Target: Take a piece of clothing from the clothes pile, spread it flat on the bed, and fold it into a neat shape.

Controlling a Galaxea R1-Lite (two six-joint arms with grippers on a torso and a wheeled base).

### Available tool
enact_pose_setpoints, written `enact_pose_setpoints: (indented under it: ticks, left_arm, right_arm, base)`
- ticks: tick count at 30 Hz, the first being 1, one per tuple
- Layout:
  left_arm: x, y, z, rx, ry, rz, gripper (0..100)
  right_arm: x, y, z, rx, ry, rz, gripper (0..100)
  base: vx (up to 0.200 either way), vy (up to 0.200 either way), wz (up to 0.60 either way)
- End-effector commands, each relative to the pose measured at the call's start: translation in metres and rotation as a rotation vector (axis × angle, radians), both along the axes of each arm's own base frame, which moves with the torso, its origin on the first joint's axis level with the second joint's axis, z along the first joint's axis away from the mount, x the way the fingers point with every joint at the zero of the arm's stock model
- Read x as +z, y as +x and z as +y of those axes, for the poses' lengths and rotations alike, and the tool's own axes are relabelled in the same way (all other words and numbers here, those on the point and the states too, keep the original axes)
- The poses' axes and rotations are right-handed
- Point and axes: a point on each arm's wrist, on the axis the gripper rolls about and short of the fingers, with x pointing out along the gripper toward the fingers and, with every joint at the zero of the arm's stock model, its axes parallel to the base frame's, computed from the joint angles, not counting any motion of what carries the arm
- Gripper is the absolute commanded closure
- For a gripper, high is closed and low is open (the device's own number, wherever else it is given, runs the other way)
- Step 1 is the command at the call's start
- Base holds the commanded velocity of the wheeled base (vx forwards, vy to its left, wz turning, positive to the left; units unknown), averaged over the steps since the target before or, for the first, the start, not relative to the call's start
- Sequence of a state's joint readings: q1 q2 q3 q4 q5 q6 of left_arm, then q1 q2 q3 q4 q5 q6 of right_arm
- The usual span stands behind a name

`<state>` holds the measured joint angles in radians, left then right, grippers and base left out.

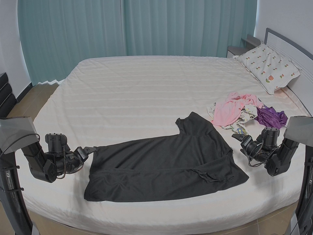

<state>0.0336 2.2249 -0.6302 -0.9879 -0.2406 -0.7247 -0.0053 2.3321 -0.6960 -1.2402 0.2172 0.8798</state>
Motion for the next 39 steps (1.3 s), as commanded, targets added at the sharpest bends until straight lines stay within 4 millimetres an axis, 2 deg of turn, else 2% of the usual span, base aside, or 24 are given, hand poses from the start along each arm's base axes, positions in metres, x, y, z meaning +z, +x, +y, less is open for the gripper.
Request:
enact_pose_setpoints:
  ticks: [1,4,13,31,39]
  left_arm:
    - [0.001,0.0,0.001,0.002,-0.001,-0.004,0]
    - [0.001,0.001,0.0,0.0,-0.001,-0.004,0]
    - [0.002,0.003,-0.001,-0.003,0.0,-0.014,0]
    - [0.002,0.009,0.0,0.034,-0.022,-0.022,0]
    - [0.003,0.013,0.0,0.032,-0.024,-0.034,0]
  right_arm:
    - [0.0,0.0,0.0,0.002,-0.001,0.0,0]
    - [0.0,-0.001,0.0,0.002,-0.001,0.001,0]
    - [-0.001,-0.001,0.005,0.014,-0.002,0.004,0]
    - [-0.004,-0.002,0.005,0.018,-0.007,0.012,0]
    - [-0.004,-0.002,0.008,0.024,-0.007,0.013,0]
  base:
    - [0.0,0.0,0.0]
    - [0.0,0.0,0.0]
    - [0.0,-0.2,0.0]
    - [0.0,0.0,0.0]
    - [0.15,0.0,0.0]
